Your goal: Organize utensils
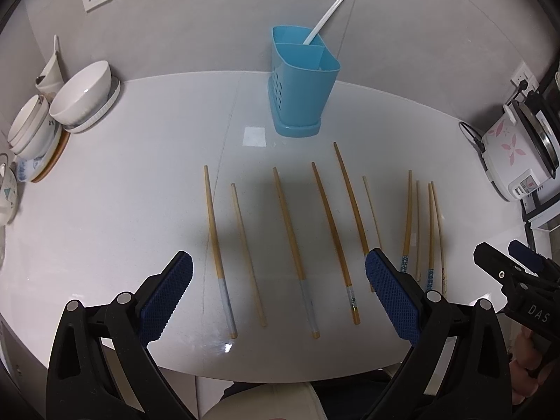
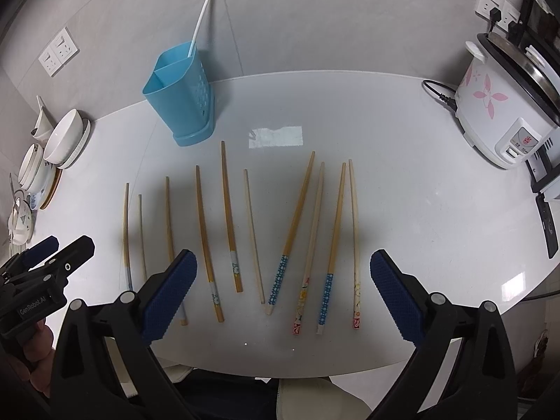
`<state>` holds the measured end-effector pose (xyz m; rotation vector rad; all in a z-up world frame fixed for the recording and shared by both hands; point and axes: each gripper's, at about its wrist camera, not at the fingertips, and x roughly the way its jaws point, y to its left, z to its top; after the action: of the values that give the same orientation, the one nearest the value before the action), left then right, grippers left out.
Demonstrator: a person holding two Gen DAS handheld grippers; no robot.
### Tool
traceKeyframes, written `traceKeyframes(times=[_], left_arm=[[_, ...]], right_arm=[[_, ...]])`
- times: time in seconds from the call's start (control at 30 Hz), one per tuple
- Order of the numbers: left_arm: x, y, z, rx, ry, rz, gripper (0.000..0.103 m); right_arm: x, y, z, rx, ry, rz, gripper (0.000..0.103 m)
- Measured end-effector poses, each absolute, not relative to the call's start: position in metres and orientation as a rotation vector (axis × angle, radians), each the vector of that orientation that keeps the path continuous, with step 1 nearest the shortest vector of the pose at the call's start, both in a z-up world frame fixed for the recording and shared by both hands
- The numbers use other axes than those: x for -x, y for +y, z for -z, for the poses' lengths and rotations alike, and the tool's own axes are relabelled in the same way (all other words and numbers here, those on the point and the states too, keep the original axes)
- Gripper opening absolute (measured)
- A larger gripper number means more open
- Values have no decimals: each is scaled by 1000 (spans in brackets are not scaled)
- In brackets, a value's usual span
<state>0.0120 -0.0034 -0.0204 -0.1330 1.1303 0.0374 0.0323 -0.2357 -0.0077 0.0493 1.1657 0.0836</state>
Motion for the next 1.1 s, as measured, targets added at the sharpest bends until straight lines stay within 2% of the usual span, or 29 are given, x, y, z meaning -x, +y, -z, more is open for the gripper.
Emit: traceKeyframes(times=[0.27, 0.53, 0.73, 1.1], left_arm=[[-24, 16, 49, 146, 1168, -87, 97], [-40, 40, 89, 163, 1232, -152, 95], [-52, 60, 124, 171, 1296, -204, 92], [-59, 76, 155, 167, 1370, -247, 83]], right_arm=[[-50, -223, 31, -21, 1194, -136, 89], [-77, -206, 77, 36, 1267, -166, 71], [-92, -189, 111, 97, 1346, -182, 66], [-109, -176, 145, 128, 1428, -181, 41]])
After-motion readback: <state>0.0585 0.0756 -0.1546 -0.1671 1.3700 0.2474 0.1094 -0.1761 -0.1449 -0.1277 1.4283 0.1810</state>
